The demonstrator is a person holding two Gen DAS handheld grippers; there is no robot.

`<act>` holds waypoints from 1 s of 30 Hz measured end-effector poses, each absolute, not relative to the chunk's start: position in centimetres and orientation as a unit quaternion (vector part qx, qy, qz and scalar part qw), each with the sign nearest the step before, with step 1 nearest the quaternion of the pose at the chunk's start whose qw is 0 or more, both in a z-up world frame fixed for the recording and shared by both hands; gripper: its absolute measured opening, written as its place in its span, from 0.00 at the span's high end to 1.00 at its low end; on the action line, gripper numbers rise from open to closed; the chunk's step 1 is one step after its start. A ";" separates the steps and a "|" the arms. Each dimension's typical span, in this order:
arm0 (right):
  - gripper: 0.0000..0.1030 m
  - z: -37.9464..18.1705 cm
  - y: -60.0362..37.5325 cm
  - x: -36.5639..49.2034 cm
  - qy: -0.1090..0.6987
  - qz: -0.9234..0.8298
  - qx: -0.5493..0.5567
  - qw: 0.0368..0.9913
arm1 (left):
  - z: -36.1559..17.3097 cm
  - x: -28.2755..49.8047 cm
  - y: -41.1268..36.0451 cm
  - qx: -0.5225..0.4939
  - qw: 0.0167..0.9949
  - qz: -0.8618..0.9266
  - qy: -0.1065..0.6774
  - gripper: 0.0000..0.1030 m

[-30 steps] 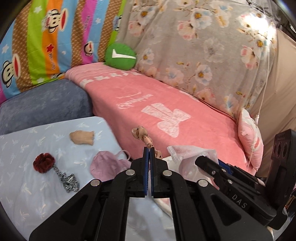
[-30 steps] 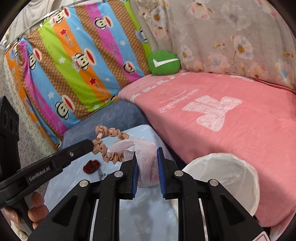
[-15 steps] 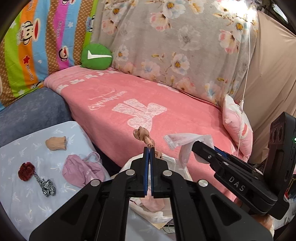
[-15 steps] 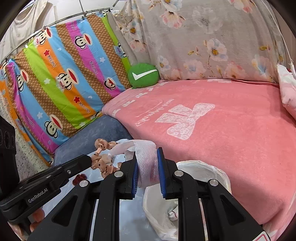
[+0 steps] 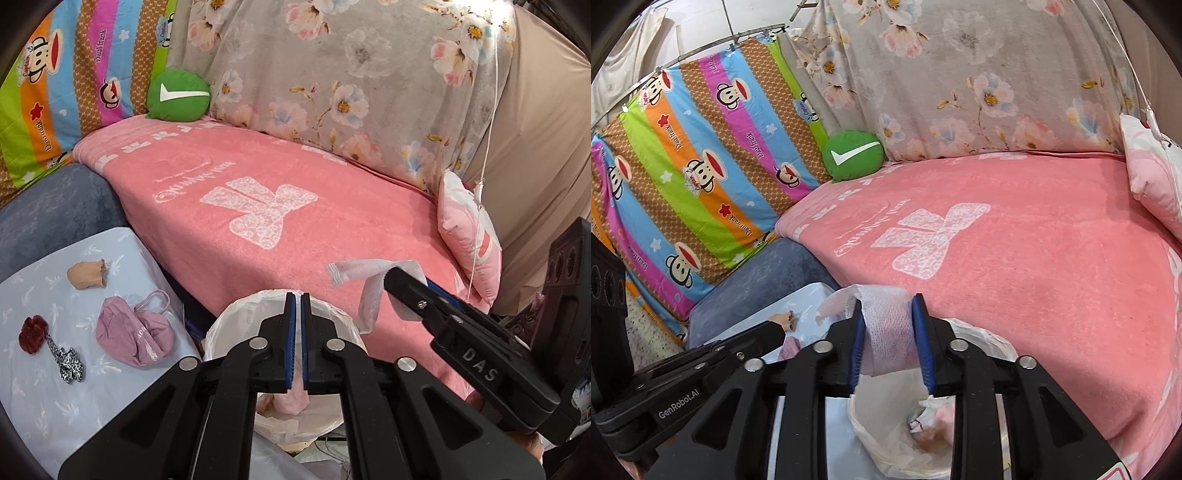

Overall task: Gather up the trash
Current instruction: 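Carry both held items over the white bin and open both grippers, then move both open grippers back over the remaining scrunchies on the table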

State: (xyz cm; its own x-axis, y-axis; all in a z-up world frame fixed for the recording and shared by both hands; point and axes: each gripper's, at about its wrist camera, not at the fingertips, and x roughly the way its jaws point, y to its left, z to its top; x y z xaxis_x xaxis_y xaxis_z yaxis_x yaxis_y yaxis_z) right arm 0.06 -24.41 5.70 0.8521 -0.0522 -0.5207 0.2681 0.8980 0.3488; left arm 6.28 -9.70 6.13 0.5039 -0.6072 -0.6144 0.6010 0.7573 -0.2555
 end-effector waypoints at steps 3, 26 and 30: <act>0.62 5.7 -24.5 0.0 0.257 -0.086 0.208 0.940 | 5.8 6.5 -9.5 -0.006 0.869 -0.337 0.362 0.81; 0.59 5.0 -20.8 2.0 0.279 -0.049 0.189 0.940 | 4.7 7.8 -4.8 -0.030 0.895 -0.266 0.358 0.50; 0.59 4.8 -19.8 2.5 0.286 -0.040 0.183 0.940 | 4.3 8.2 -3.6 -0.036 0.897 -0.253 0.361 0.50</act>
